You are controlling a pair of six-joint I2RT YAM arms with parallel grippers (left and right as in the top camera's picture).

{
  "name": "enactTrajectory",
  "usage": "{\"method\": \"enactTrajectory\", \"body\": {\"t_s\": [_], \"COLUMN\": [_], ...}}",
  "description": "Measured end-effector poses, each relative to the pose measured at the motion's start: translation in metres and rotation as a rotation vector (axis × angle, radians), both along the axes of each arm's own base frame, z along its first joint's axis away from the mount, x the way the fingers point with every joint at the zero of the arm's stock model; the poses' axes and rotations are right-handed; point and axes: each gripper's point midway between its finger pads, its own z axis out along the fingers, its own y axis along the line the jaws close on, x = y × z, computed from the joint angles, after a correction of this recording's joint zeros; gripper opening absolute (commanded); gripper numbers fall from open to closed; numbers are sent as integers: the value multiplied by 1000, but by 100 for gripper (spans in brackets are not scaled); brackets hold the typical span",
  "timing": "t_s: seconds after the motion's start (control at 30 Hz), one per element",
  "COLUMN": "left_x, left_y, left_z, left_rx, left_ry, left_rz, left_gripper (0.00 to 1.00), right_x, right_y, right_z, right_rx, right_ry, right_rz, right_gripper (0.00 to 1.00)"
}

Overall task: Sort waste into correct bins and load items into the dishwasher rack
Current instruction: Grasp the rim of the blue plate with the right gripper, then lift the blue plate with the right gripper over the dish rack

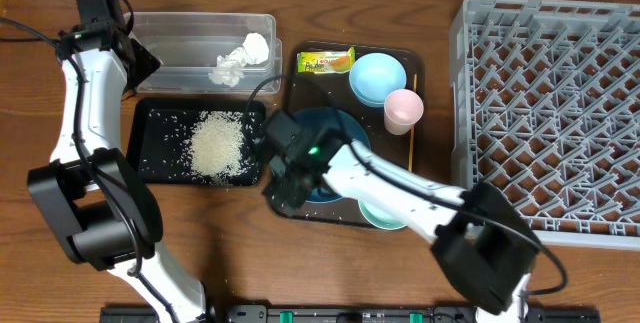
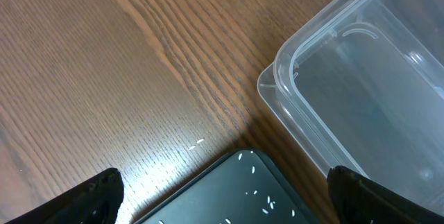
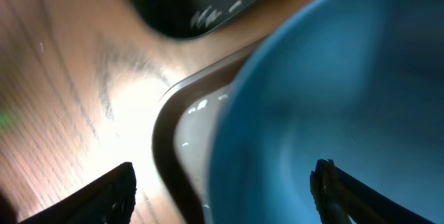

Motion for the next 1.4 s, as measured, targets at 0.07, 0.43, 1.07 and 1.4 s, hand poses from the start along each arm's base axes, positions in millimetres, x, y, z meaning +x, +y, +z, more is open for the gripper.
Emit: {"method": "enactTrajectory", "body": {"t_s": [0.07, 0.43, 1.07, 1.4], "left_x": [0, 0, 0, 0], "left_y": [0, 0, 0, 0], "left_z": [0, 0, 0, 0], "left_rx": [0, 0, 0, 0], "left_ry": [0, 0, 0, 0], "left_rz": [0, 0, 0, 0], "left_gripper": [96, 96, 96, 96], "right_x": [-9, -10, 4, 88], "right_y": [3, 2, 13, -44], "right_z": [-11, -20, 21, 134], "right_rx": [-20, -50, -27, 127], "right_ry": [19, 2, -18, -142], "right_rz": [31, 55, 29, -193], "right_gripper": [69, 15, 1, 1]}}
